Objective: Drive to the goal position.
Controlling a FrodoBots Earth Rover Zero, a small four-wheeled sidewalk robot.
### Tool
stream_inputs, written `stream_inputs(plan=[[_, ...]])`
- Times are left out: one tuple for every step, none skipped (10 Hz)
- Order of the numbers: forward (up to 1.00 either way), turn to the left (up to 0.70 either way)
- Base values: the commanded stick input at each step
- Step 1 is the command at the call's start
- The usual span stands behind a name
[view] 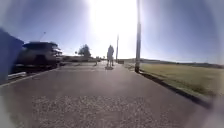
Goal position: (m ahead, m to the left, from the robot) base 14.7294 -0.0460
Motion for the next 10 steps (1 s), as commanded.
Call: stream_inputs(plan=[[1.00,0.00],[1.00,0.00],[1.00,0.00],[1.00,0.00],[1.00,0.00],[1.00,0.00],[1.00,0.00],[1.00,0.00],[1.00,0.00],[1.00,0.00]])
